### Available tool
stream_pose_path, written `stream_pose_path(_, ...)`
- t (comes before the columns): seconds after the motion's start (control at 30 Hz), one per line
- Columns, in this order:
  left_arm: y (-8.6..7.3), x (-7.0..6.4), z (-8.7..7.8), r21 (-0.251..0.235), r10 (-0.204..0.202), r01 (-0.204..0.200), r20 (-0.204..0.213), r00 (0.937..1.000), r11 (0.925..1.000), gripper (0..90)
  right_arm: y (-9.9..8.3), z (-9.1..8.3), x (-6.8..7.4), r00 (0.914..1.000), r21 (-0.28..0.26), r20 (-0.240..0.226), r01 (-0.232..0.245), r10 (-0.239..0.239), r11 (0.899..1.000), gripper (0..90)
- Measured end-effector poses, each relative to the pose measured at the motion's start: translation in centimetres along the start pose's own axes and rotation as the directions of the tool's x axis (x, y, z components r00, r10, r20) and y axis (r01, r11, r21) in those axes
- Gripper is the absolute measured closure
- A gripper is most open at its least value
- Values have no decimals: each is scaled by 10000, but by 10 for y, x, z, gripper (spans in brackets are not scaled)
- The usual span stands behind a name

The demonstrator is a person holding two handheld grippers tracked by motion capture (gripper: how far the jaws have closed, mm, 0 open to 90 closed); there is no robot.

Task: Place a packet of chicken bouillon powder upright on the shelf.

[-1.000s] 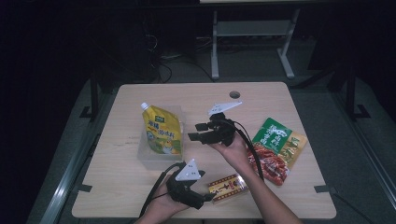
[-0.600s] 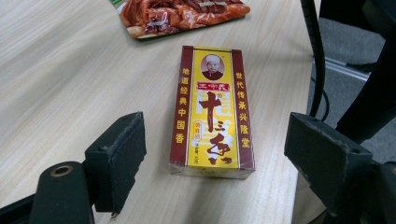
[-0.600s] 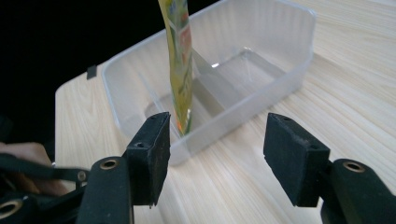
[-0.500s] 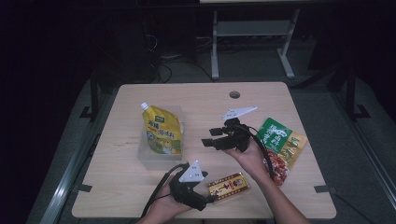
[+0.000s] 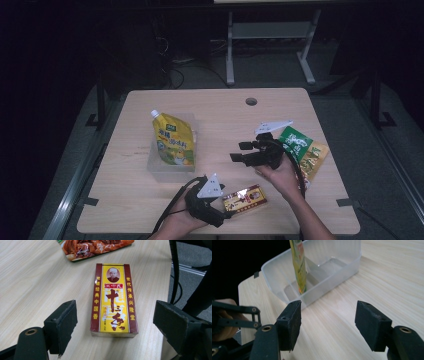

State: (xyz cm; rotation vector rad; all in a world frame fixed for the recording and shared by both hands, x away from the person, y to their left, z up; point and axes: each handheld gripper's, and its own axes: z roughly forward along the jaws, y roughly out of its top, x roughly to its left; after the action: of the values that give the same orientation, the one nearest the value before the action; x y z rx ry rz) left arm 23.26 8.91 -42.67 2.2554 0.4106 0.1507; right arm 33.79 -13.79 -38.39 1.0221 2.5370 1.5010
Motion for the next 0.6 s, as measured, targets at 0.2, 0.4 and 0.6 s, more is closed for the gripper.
stream_pose_path(0.2, 4, -3, 11, 402, 407, -404, -71, 9991, 9984, 177, -14, -10, -3, 9999, 19, 27, -140, 140, 9999, 358)
stream_pose_path(0.4, 5, -3, 15, 564, 505, -508, 63, 9987, 9971, 177, -27, -19, -5, 9995, 234, 122, -279, 276, 9993, 346)
stream_pose_path(0.6, 5, -5, 25, 643, 640, -646, 113, 9979, 9958, 177, -46, -35, -10, 9966, 37, 267, -776, 775, 9970, 327)
